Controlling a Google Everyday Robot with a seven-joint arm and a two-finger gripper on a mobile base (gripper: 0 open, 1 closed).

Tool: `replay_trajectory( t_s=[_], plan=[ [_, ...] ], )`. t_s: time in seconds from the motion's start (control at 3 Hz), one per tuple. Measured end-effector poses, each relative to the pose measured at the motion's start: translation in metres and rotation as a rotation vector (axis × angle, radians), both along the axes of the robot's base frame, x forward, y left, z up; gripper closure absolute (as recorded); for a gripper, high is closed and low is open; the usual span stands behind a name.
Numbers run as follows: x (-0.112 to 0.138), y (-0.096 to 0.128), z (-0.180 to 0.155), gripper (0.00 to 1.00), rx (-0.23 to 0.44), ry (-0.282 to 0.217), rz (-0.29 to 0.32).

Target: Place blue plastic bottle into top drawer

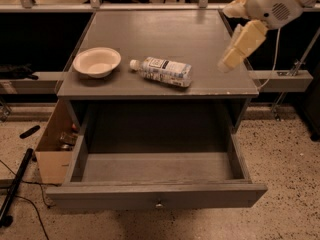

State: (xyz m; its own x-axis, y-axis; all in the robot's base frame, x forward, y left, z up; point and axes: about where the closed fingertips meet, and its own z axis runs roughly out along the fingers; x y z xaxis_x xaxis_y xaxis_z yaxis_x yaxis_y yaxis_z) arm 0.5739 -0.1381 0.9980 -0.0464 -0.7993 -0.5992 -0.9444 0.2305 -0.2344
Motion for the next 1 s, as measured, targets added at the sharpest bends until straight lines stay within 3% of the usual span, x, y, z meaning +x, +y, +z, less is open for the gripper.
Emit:
replay_trajectory(
  t_s=[0.33,0.67,1.0],
  plan=[
    [0.023,0.023,-0.003,0.0,0.222,0.052,-0.083],
    [0.027,0.049,-0.026,0.0,0.246,0.112,-0.11],
    [0.027,0.049,-0.026,0.0,0.246,0.112,-0.11]
  ],
)
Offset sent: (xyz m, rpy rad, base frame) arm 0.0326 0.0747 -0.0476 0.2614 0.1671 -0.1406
